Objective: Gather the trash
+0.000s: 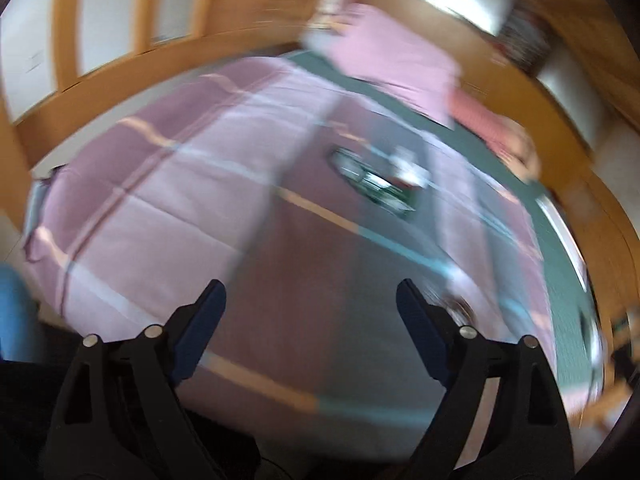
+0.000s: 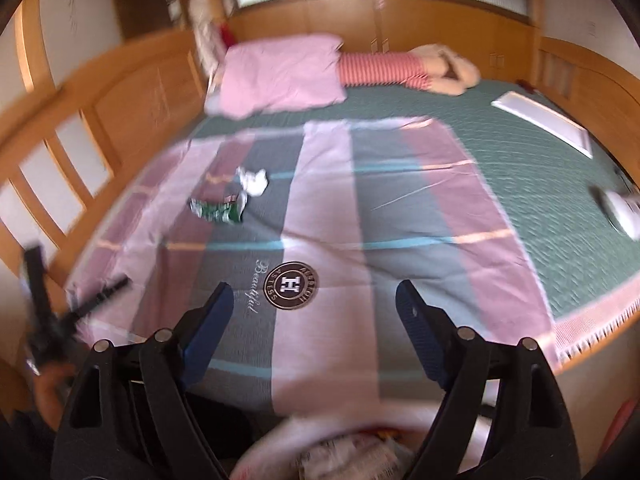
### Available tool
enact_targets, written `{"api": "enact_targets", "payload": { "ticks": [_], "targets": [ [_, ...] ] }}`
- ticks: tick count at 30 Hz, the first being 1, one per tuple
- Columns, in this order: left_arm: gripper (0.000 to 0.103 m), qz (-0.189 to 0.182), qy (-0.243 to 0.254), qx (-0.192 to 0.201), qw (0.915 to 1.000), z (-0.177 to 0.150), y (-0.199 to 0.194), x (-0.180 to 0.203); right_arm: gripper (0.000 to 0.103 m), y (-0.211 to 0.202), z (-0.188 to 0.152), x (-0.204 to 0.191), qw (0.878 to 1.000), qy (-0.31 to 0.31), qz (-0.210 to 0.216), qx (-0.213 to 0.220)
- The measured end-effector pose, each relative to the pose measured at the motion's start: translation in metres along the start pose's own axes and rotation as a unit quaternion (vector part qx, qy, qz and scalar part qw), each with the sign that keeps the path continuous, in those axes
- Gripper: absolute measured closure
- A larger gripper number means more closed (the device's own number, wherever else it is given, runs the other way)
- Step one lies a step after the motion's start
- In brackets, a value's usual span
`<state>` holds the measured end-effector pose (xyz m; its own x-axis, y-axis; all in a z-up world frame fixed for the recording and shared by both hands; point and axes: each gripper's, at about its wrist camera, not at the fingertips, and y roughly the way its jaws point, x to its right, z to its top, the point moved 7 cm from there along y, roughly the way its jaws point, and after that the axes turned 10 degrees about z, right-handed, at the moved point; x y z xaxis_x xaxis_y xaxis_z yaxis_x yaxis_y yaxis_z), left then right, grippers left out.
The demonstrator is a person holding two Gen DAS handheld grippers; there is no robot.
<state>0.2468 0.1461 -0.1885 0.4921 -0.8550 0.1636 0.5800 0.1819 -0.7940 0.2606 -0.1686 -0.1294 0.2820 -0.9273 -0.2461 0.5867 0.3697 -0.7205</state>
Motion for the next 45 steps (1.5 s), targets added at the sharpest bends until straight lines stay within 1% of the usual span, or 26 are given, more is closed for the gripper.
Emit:
{"api": "enact_targets", "payload": {
  "ticks": [3, 5, 7, 9, 10, 13, 15, 18, 20, 21, 23, 25, 27, 29, 32, 33, 34, 35, 36, 37, 38, 39, 40, 41, 43, 45],
  "targets": [
    [0.013, 0.016, -0.035, 0.001, 0.9993, 0.022, 0.021, -0.023, 0.021, 0.066, 0.016, -0.023, 0.999, -0.002, 0.031, -0.033],
    [0.012, 0.047, -0.04, 0.007, 0.9981, 0.023, 0.032, -0.038, 0.021, 0.104, 0.03, -0.04, 0.998, -0.014, 0.036, -0.041],
    [0.012, 0.072, -0.055, -0.016, 0.9958, 0.021, 0.045, -0.049, 0.021, 0.148, 0.044, -0.061, 0.997, -0.047, 0.031, -0.051],
    [0.012, 0.054, -0.093, -0.036, 0.9936, 0.018, 0.053, -0.056, 0.021, 0.193, 0.056, -0.082, 0.994, -0.079, 0.034, -0.065],
    [0.012, 0.052, -0.104, -0.038, 0.9925, 0.019, 0.053, -0.058, 0.021, 0.217, 0.063, -0.092, 0.992, -0.098, 0.027, -0.07],
    [0.012, 0.064, -0.124, -0.036, 0.9895, 0.02, 0.057, -0.066, 0.021, 0.275, 0.087, -0.107, 0.987, -0.141, -0.01, -0.08],
    [0.012, 0.066, -0.139, -0.046, 0.987, 0.021, 0.063, -0.071, 0.021, 0.294, 0.103, -0.105, 0.99, -0.118, -0.002, -0.072],
    [0.012, 0.068, -0.157, -0.063, 0.9832, 0.02, 0.071, -0.077, 0.019, 0.318, 0.124, -0.096, 0.995, -0.03, 0.061, -0.072],
    [0.012, 0.067, -0.164, -0.07, 0.9817, 0.021, 0.077, -0.078, 0.019, 0.337, 0.125, -0.09, 0.993, -0.011, 0.061, -0.098],
    [0.012, 0.065, -0.165, -0.075, 0.9813, 0.021, 0.08, -0.078, 0.019, 0.348, 0.118, -0.088, 0.99, -0.013, 0.055, -0.128],
    [0.012, 0.062, -0.165, -0.078, 0.9813, 0.02, 0.082, -0.077, 0.022, 0.355, 0.103, -0.093, 0.984, -0.019, 0.071, -0.163],
    [0.012, 0.06, -0.17, -0.078, 0.9805, 0.02, 0.083, -0.077, 0.03, 0.346, 0.09, -0.101, 0.983, -0.042, 0.078, -0.163],
    [0.012, 0.06, -0.182, -0.072, 0.9789, 0.02, 0.08, -0.079, 0.054, 0.332, 0.075, -0.111, 0.978, -0.056, 0.094, -0.179],
    [0.012, 0.06, -0.198, -0.061, 0.9763, 0.021, 0.075, -0.084, 0.07, 0.319, 0.058, -0.119, 0.969, -0.044, 0.129, -0.208],
    [0.012, 0.063, -0.224, -0.049, 0.9713, 0.02, 0.068, -0.094, 0.071, 0.294, 0.033, -0.135, 0.953, -0.035, 0.178, -0.244],
    [0.012, 0.063, -0.232, -0.049, 0.9695, 0.019, 0.067, -0.097, 0.071, 0.284, 0.024, -0.144, 0.942, -0.039, 0.211, -0.258],
    [0.012, 0.063, -0.238, -0.051, 0.9678, 0.018, 0.067, -0.099, 0.07, 0.276, 0.018, -0.15, 0.935, -0.046, 0.231, -0.266],
    [0.012, 0.061, -0.241, -0.054, 0.9671, 0.017, 0.068, -0.1, 0.069, 0.267, 0.018, -0.155, 0.933, -0.056, 0.239, -0.262],
    [0.012, 0.059, -0.24, -0.06, 0.9671, 0.016, 0.069, -0.099, 0.06, 0.259, 0.023, -0.155, 0.938, -0.069, 0.233, -0.246],
    [0.012, 0.057, -0.237, -0.066, 0.9676, 0.015, 0.071, -0.097, 0.053, 0.253, 0.037, -0.15, 0.949, -0.081, 0.216, -0.217],
    [0.012, 0.055, -0.234, -0.07, 0.9683, 0.013, 0.073, -0.095, 0.037, 0.25, 0.054, -0.142, 0.961, -0.081, 0.195, -0.181],
    [0.012, 0.051, -0.227, -0.074, 0.9697, 0.013, 0.074, -0.091, 0.027, 0.25, 0.07, -0.13, 0.971, -0.07, 0.171, -0.152],
    [0.012, 0.049, -0.223, -0.075, 0.9706, 0.012, 0.075, -0.088, 0.026, 0.252, 0.089, -0.113, 0.983, -0.05, 0.135, -0.117],
    [0.012, 0.047, -0.219, -0.076, 0.9718, 0.012, 0.075, -0.085, 0.025, 0.257, 0.103, -0.098, 0.989, -0.032, 0.107, -0.095],
    [0.012, 0.039, -0.201, -0.081, 0.9756, 0.012, 0.078, -0.075, 0.025, 0.278, 0.128, -0.069, 0.996, 0.003, 0.058, -0.073],
    [0.012, 0.028, -0.181, -0.088, 0.9791, 0.012, 0.081, -0.065, 0.025, 0.299, 0.143, -0.051, 0.997, 0.026, 0.023, -0.063]
  ]
}}
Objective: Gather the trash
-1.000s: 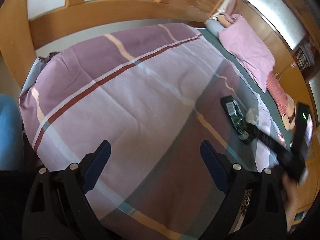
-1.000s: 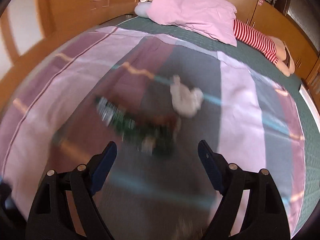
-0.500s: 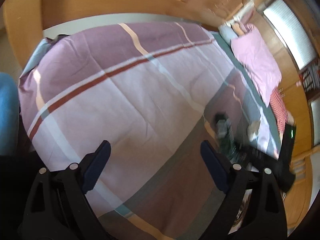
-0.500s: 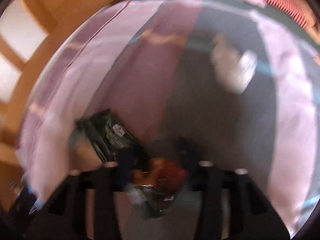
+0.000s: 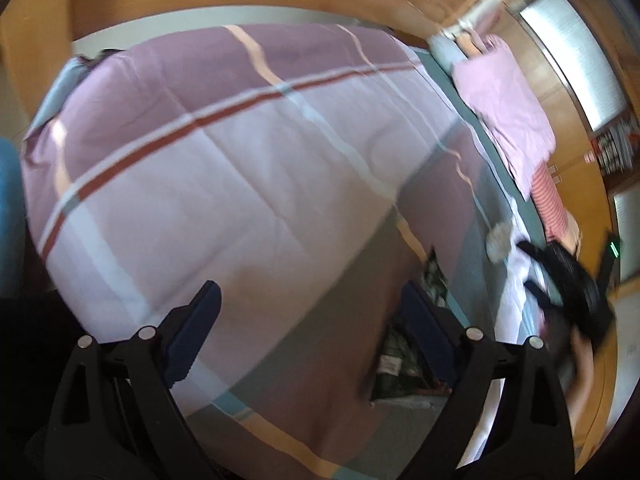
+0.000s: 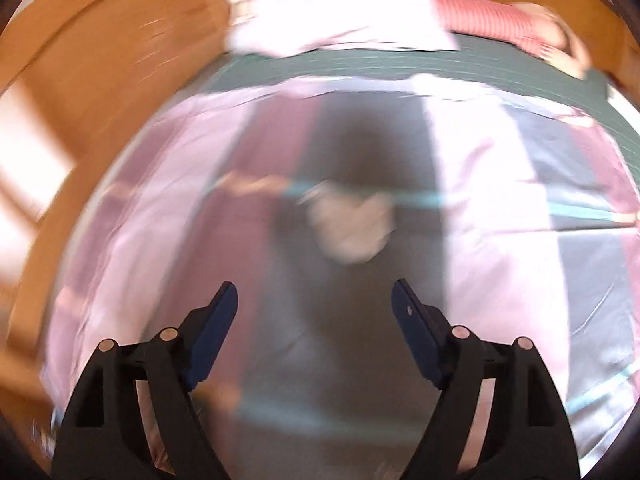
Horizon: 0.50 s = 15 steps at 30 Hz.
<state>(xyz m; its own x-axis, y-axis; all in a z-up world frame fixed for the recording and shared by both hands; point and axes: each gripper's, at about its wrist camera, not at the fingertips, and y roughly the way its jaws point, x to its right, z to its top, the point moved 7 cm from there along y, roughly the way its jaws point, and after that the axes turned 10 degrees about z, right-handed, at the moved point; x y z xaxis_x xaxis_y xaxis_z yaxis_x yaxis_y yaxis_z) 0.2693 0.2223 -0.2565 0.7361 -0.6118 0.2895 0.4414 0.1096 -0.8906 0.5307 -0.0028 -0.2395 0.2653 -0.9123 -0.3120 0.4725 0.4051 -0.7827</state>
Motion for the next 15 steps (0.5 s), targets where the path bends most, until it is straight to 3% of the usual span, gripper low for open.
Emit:
{"api": "enact_targets", "payload": {
  "ticks": [4, 7, 9, 15],
  "targets": [
    [0.011, -0.027, 0.031, -0.018, 0.999, -0.004, 0.006, 0.017, 0.025, 0.032, 0.012, 0.013, 0.999, -0.005, -0.053, -0.011],
    [0.011, -0.035, 0.042, -0.02, 0.9983, -0.006, 0.008, 0.027, 0.028, 0.053, 0.01, 0.01, 0.995, -0.045, -0.089, -0.03],
    [0.011, -0.041, 0.058, -0.023, 0.9972, -0.01, 0.009, 0.036, 0.069, 0.061, 0.005, 0.009, 0.993, -0.066, -0.086, -0.044],
    [0.011, -0.041, 0.148, -0.028, 0.9878, -0.026, 0.012, 0.067, 0.075, 0.035, -0.011, 0.007, 0.996, -0.058, -0.044, -0.048]
  ]
}}
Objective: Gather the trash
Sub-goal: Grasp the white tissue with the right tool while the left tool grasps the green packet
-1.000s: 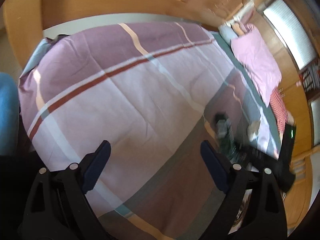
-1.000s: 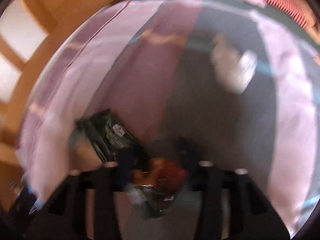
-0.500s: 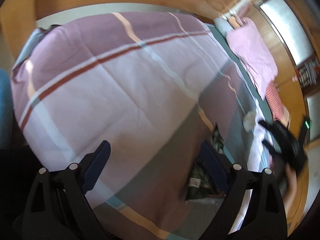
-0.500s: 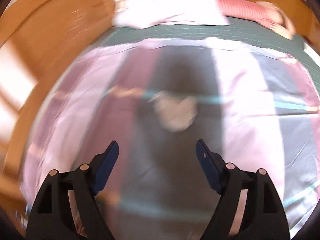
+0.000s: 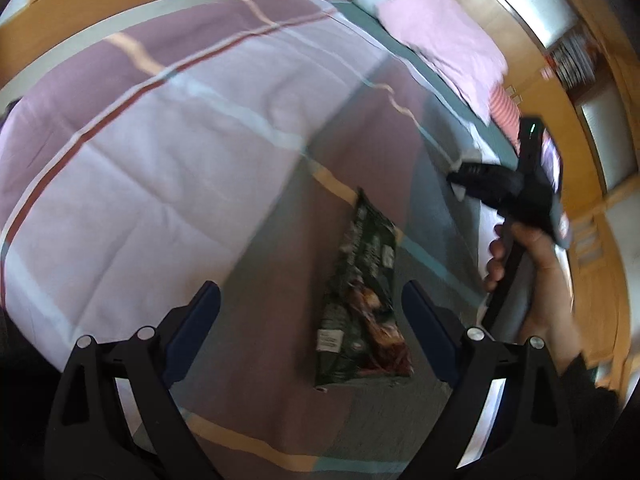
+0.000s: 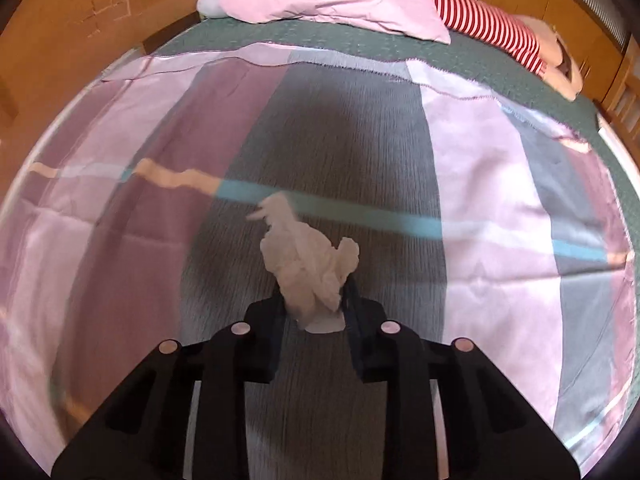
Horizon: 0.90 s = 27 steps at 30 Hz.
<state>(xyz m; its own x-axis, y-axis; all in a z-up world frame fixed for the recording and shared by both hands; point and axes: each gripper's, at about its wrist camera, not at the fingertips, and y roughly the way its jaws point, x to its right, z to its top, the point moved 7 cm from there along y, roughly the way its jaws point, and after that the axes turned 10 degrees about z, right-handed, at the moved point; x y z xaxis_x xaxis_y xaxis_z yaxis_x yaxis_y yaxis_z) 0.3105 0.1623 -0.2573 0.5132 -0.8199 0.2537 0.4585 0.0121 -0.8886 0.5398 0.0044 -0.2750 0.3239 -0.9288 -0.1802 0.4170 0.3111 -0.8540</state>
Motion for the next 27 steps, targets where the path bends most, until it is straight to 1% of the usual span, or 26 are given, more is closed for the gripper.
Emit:
{"api": "enact_targets", "payload": {
  "ticks": [2, 6, 9, 11, 12, 15, 16, 17, 18, 19, 20, 22, 23, 25, 27],
  "targets": [
    [0.011, -0.002, 0.022, -0.002, 0.9997, -0.001, 0.001, 0.008, 0.075, -0.02, -0.009, -0.002, 1.0, -0.003, 0.019, 0.001],
    [0.011, 0.026, 0.073, 0.016, 0.9968, -0.002, 0.001, 0.025, 0.075, -0.065, -0.042, -0.004, 0.999, -0.025, 0.038, -0.01],
    [0.011, 0.039, 0.119, 0.023, 0.9919, -0.003, 0.007, 0.044, 0.075, -0.096, -0.069, -0.004, 0.998, -0.055, 0.031, -0.014],
    [0.011, 0.039, 0.14, 0.016, 0.9893, -0.006, 0.013, 0.055, 0.075, -0.114, -0.091, 0.0, 0.997, -0.072, 0.013, -0.022],
    [0.011, 0.044, 0.157, 0.011, 0.9866, -0.007, 0.019, 0.062, 0.075, -0.122, -0.101, 0.001, 0.996, -0.079, 0.009, -0.025],
    [0.011, 0.056, 0.189, -0.001, 0.9803, -0.011, 0.033, 0.072, 0.075, -0.149, -0.127, 0.005, 0.995, -0.092, 0.011, -0.024],
    [0.014, 0.058, 0.196, -0.008, 0.9788, -0.013, 0.038, 0.071, 0.075, -0.158, -0.135, 0.006, 0.995, -0.092, 0.015, -0.022],
    [0.021, 0.059, 0.2, -0.017, 0.9778, -0.016, 0.043, 0.071, 0.075, -0.164, -0.141, 0.007, 0.996, -0.09, 0.018, -0.02],
    [0.024, 0.064, 0.204, -0.018, 0.9767, -0.017, 0.045, 0.069, 0.075, -0.17, -0.146, 0.008, 0.996, -0.086, 0.022, -0.018],
    [0.029, 0.069, 0.209, -0.011, 0.9754, -0.017, 0.045, 0.068, 0.075, -0.176, -0.152, 0.01, 0.996, -0.08, 0.025, -0.015],
    [0.039, 0.072, 0.216, -0.004, 0.9738, -0.016, 0.043, 0.068, 0.075, -0.181, -0.157, 0.012, 0.997, -0.074, 0.027, -0.013],
    [0.053, 0.069, 0.23, 0.001, 0.9708, -0.02, 0.04, 0.068, 0.075, -0.19, -0.167, 0.014, 0.998, -0.062, 0.032, -0.009],
    [0.059, 0.07, 0.233, 0.003, 0.97, -0.021, 0.039, 0.068, 0.075, -0.194, -0.171, 0.016, 0.998, -0.057, 0.032, -0.006],
    [0.063, 0.073, 0.236, 0.011, 0.969, -0.021, 0.036, 0.065, 0.075, -0.203, -0.177, 0.017, 0.998, -0.052, 0.027, 0.002],
    [0.065, 0.057, 0.225, 0.017, 0.9726, -0.022, 0.029, 0.061, 0.075, -0.21, -0.182, 0.019, 0.999, -0.045, 0.029, 0.01]
  ]
}}
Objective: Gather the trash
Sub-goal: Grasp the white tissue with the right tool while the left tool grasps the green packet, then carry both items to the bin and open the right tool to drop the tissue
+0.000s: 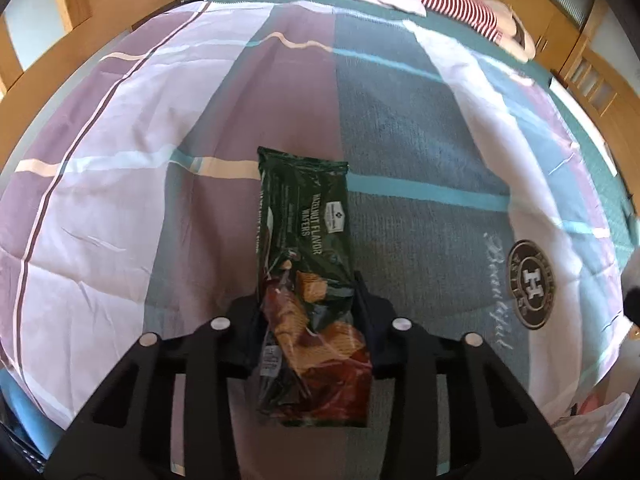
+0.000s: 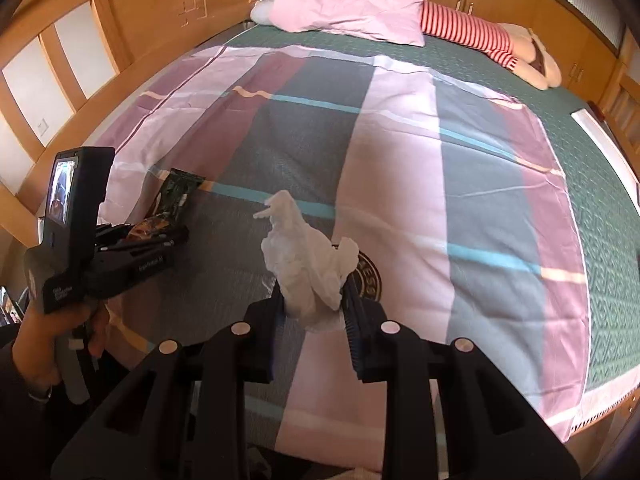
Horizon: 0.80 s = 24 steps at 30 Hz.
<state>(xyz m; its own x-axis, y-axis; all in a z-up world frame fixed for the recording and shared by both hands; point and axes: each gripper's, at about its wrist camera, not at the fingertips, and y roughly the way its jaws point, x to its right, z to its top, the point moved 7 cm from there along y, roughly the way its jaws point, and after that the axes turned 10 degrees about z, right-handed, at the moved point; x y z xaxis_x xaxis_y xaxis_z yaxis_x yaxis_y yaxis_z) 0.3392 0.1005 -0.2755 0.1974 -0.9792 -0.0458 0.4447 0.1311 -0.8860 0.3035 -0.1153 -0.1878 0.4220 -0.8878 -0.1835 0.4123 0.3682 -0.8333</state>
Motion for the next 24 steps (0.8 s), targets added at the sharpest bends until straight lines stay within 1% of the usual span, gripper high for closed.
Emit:
{"api": "enact_targets", "payload": {
  "ticks": [2, 4, 5, 6, 9, 11, 14, 16, 19, 21, 24],
  "targets": [
    [0.065, -0.018, -0.016, 0.013, 0.9996, 0.002, -0.008, -0.002, 0.075, -0.01, -0.006, 0.002, 1.0, 0.014, 0.005, 0.011],
    [0.065, -0.056, -0.043, 0.039, 0.9968, 0.003, -0.026, -0.008, 0.075, -0.019, -0.011, 0.003, 0.999, 0.028, 0.01, 0.018],
    [0.065, -0.068, -0.051, 0.053, 0.995, 0.004, -0.034, -0.008, 0.075, -0.025, -0.015, 0.003, 0.999, 0.032, 0.012, 0.023],
    [0.065, -0.068, -0.053, 0.073, 0.9936, 0.004, -0.046, -0.01, 0.075, -0.033, -0.019, 0.005, 0.999, 0.036, 0.008, 0.03],
    [0.065, -0.033, -0.037, 0.135, 0.9896, -0.005, -0.087, -0.016, 0.075, -0.058, -0.031, 0.01, 0.998, 0.043, -0.009, 0.053],
    [0.065, -0.009, -0.037, 0.153, 0.9875, -0.015, -0.113, -0.015, 0.075, -0.072, -0.04, 0.013, 0.997, 0.05, -0.014, 0.065],
    [0.065, -0.015, -0.024, 0.175, 0.9841, -0.027, -0.149, -0.002, 0.075, -0.093, -0.056, 0.012, 0.995, 0.044, -0.028, 0.083],
    [0.065, -0.021, -0.008, 0.199, 0.9798, -0.04, -0.179, 0.01, 0.075, -0.11, -0.067, 0.011, 0.994, 0.042, -0.037, 0.096],
    [0.065, -0.029, 0.019, 0.231, 0.9723, -0.059, -0.222, 0.03, 0.075, -0.137, -0.082, 0.011, 0.991, 0.047, -0.038, 0.119],
    [0.065, -0.037, 0.033, 0.248, 0.9676, -0.073, -0.246, 0.044, 0.075, -0.156, -0.093, 0.012, 0.989, 0.051, -0.043, 0.132],
    [0.065, -0.05, 0.047, 0.26, 0.9631, -0.09, -0.269, 0.06, 0.075, -0.178, -0.107, 0.014, 0.986, 0.057, -0.052, 0.147]
  ]
}}
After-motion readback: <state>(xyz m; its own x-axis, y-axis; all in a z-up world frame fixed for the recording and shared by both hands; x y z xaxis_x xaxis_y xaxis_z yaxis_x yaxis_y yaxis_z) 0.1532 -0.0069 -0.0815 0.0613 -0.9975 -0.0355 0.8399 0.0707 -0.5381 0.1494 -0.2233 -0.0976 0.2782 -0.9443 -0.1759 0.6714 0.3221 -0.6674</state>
